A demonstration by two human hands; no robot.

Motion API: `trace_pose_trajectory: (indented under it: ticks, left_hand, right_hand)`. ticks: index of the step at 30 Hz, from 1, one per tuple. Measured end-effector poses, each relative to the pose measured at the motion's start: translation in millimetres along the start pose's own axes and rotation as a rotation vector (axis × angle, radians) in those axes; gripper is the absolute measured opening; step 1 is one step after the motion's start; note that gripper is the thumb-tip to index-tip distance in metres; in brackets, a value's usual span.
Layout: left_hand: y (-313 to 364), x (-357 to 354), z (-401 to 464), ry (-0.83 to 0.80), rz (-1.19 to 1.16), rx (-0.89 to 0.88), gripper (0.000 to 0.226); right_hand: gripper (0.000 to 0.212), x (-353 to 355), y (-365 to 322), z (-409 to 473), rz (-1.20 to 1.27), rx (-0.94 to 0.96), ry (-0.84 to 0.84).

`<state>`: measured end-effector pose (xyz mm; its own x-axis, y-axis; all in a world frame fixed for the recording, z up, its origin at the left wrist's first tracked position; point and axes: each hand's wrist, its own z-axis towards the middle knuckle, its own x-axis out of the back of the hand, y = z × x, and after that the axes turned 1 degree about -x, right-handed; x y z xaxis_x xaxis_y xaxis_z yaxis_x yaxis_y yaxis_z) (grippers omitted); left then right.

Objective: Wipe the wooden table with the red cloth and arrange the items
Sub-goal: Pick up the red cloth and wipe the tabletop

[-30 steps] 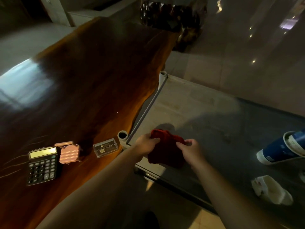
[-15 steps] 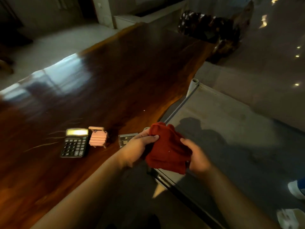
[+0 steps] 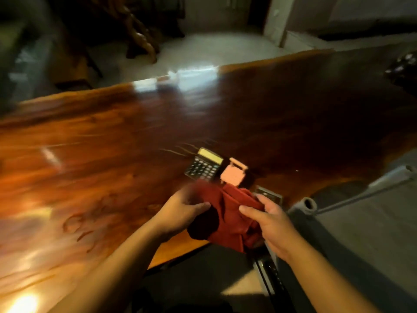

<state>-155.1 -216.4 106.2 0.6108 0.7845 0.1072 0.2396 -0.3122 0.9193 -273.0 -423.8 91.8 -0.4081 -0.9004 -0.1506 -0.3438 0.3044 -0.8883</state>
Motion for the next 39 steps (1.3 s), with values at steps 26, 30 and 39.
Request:
trace_pose_trajectory:
  ticks: [26, 30, 39]
  left_hand:
    - [-141.4, 232.1, 51.3, 0.216, 0.408, 0.123, 0.07]
    - [-149.9, 225.1, 70.5, 0.217, 0.64, 0.249, 0.081]
    - [-211.7, 250.9, -30.9, 0.516, 0.86, 0.564, 0.12]
  right_hand:
    - [0.022, -245.7, 65.2, 174.3, -0.877, 0.084, 0.004]
    - [0.053, -236.8, 75.2, 204.4, -1.177, 0.139, -0.037]
    - [0.068, -256.2, 130.4, 227.7, -1.545, 0.4, -0.389]
